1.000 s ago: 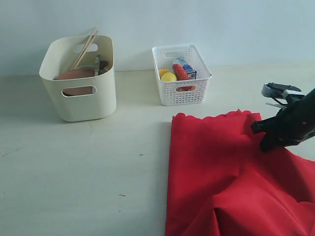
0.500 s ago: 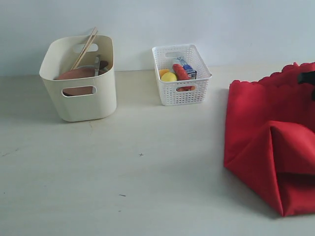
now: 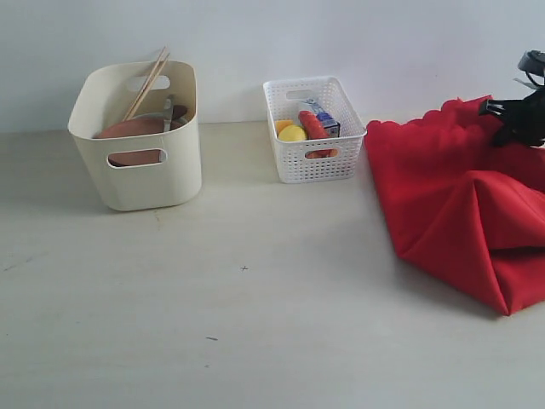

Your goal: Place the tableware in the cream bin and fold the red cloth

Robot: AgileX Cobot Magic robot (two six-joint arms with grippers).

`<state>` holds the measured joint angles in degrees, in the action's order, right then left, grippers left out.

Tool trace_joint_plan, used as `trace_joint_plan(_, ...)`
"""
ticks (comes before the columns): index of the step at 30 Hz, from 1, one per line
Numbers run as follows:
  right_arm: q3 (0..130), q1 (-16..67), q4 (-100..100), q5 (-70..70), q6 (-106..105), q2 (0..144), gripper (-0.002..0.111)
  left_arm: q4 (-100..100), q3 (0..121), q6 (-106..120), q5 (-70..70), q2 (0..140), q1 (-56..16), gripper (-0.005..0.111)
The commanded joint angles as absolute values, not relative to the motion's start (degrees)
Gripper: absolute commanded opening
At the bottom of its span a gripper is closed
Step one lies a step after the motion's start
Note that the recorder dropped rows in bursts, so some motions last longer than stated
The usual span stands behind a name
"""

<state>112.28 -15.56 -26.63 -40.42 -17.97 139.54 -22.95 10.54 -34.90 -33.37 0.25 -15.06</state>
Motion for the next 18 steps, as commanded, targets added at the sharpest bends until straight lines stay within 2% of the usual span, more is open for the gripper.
trace_joint_plan(1, 121.73, -15.75, -28.49, -41.5, -16.07, 145.19, 0.0, -23.18, 10.36, -34.89, -32.57, 0.0, -12.48, 0.078)
trace_joint_plan(8, 133.06, -15.64, -29.22, -43.05, -9.61, 151.87, 0.0, -23.18, 10.36, -34.89, -32.57, 0.0, -10.58, 0.078)
trace_joint_plan(18, 136.41, -15.3, -38.49, -41.79, -10.35, 155.74, 0.001, -23.18, 10.36, -34.89, -32.57, 0.0, -10.28, 0.078)
